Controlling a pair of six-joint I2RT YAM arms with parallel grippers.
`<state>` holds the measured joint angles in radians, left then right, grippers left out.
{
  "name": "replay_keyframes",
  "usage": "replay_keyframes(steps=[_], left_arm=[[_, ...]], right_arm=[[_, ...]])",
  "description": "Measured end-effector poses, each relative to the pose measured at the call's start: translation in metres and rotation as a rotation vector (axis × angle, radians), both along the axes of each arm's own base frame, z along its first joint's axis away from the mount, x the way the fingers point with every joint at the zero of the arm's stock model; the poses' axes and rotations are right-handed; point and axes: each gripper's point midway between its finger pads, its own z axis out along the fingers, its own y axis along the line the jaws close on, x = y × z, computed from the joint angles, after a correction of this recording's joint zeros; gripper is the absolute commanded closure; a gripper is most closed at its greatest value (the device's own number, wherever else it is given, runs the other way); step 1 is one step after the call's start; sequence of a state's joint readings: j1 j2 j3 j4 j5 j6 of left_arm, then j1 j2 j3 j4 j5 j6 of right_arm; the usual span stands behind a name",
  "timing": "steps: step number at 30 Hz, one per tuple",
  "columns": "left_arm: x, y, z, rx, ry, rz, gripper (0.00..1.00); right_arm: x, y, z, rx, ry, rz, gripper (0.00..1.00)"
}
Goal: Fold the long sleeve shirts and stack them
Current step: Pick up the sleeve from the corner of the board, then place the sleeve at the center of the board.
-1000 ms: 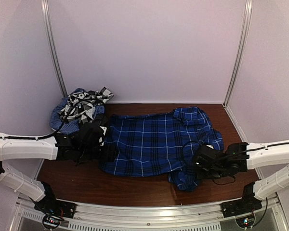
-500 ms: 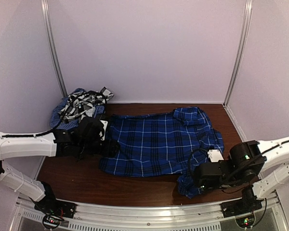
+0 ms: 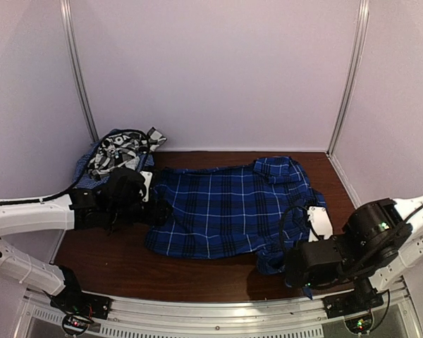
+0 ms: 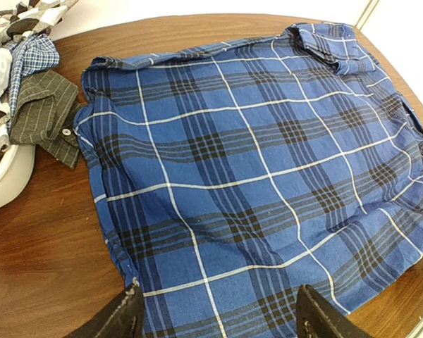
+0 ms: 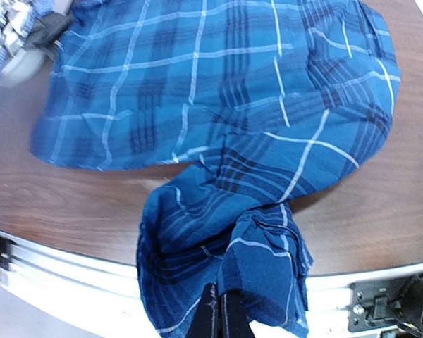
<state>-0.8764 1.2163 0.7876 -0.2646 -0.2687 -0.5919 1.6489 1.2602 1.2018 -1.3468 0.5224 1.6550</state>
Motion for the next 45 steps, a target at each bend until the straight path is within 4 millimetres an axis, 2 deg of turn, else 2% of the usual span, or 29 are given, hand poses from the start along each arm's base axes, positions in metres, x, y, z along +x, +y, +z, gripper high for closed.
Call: replay_keyframes(steps=[4, 6, 12, 16, 21, 25, 28, 32, 36, 42, 45], left_arm=[[0.000, 0.000, 0.000, 0.000, 0.000, 0.001, 0.25], [0.000, 0.000, 0.000, 0.001, 0.000, 0.001, 0.25], [0.000, 0.000, -0.001, 0.002, 0.002, 0.001, 0.25], [0.001, -0.001, -0.001, 0.009, 0.005, 0.002, 0.25], [0.003, -0.008, -0.010, 0.013, 0.023, -0.013, 0.25], [0.005, -0.019, -0.024, 0.006, 0.043, -0.043, 0.27], [0.002, -0.023, -0.047, 0.025, 0.083, -0.064, 0.27], [-0.009, -0.019, -0.082, 0.060, 0.150, -0.083, 0.28], [-0.019, -0.013, -0.099, 0.069, 0.188, -0.092, 0.28], [-0.017, -0.017, -0.095, 0.045, 0.173, -0.096, 0.28], [-0.016, -0.018, -0.094, 0.041, 0.170, -0.097, 0.27]], right_arm=[[0.013, 0.003, 0.036, 0.099, -0.099, -0.017, 1.00], [0.024, -0.001, 0.064, 0.176, -0.165, -0.041, 1.00], [0.053, -0.031, 0.134, 0.337, -0.346, -0.124, 1.00], [0.065, -0.048, 0.155, 0.352, -0.431, -0.161, 1.00], [0.084, -0.063, 0.163, 0.297, -0.501, -0.220, 1.00], [0.104, -0.067, 0.153, 0.217, -0.533, -0.250, 1.00], [0.124, -0.066, 0.135, 0.138, -0.527, -0.264, 1.00], [0.156, -0.061, 0.108, 0.014, -0.504, -0.277, 1.00], [0.183, -0.048, 0.086, -0.102, -0.480, -0.250, 0.98], [0.223, -0.042, 0.044, -0.301, -0.419, -0.218, 0.86], [0.243, -0.035, 0.017, -0.399, -0.366, -0.174, 0.67]])
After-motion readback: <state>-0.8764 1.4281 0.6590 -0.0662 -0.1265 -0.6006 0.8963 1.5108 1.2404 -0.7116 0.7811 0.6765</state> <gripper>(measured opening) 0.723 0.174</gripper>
